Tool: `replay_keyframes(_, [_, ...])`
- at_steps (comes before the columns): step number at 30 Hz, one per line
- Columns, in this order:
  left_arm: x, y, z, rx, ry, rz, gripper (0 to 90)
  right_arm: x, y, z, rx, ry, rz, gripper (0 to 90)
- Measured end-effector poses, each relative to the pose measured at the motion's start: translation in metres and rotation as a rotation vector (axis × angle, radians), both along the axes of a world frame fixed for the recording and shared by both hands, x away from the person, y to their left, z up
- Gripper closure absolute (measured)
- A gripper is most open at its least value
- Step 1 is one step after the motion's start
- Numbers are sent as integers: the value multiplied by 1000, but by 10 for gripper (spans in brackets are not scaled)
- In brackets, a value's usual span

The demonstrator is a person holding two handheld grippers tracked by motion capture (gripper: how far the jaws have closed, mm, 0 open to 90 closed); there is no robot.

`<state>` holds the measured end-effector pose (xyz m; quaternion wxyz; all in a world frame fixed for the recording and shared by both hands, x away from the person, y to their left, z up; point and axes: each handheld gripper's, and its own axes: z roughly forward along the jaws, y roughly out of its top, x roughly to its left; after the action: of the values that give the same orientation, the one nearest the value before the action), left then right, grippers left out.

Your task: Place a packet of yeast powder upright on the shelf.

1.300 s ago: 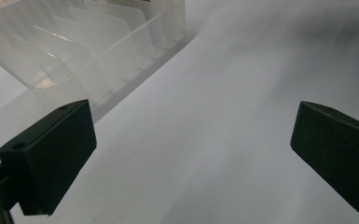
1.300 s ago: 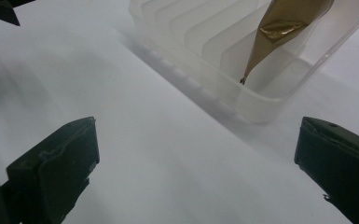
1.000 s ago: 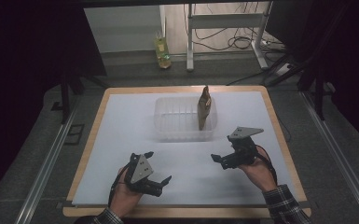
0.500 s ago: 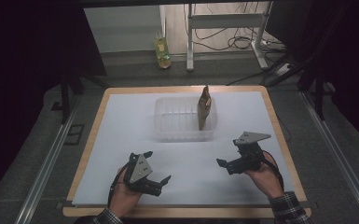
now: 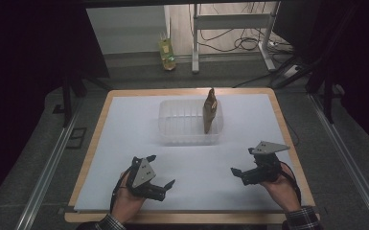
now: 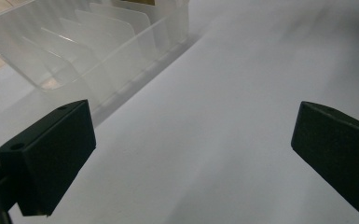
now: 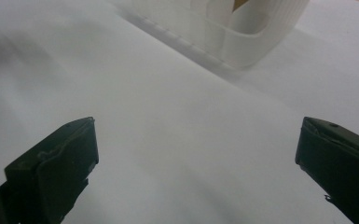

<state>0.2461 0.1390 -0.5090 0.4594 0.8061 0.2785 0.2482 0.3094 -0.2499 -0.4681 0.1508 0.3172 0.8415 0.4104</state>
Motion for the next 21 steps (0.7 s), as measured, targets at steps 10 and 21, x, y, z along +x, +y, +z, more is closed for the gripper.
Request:
replay_keyframes(10, [0,0,0,2,4,2,0,-11,-17,-5,-4,1,-26,0])
replay_keyframes(21, [0,2,0,0,11,4,0,-24,-39,-14,-14,6,-75,0])
